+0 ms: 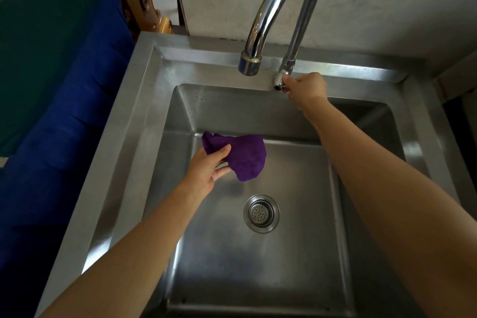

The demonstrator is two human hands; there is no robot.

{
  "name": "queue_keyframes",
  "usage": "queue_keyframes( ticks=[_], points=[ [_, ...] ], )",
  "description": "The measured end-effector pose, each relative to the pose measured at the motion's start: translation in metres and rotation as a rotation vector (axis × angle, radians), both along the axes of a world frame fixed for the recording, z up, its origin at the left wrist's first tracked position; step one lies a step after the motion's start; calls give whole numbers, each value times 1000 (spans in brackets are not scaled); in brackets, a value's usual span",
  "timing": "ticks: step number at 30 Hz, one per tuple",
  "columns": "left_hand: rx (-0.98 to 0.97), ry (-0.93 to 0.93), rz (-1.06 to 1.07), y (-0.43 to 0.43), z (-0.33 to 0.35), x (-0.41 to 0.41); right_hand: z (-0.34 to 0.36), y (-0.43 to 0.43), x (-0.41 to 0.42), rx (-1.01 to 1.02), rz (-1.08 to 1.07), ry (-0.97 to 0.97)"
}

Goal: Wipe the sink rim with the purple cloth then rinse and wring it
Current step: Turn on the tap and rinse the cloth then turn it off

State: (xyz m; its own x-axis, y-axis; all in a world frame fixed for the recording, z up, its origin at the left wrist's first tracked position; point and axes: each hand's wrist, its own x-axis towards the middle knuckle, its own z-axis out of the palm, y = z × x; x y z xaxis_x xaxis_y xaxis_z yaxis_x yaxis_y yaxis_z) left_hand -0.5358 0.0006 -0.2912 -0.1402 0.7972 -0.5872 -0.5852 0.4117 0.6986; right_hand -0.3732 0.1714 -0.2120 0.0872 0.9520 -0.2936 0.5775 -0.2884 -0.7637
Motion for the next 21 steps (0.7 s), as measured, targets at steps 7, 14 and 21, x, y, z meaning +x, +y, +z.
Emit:
queue_keyframes(
  ticks=[7,14,21],
  points=[
    [6,1,3,4,2,-2,4,0,-2,2,12,-58],
    [7,9,13,9,4,-2,5,3,-4,9,6,-106],
    [2,2,22,10,4,0,3,4,-4,3,6,-121]
  ],
)
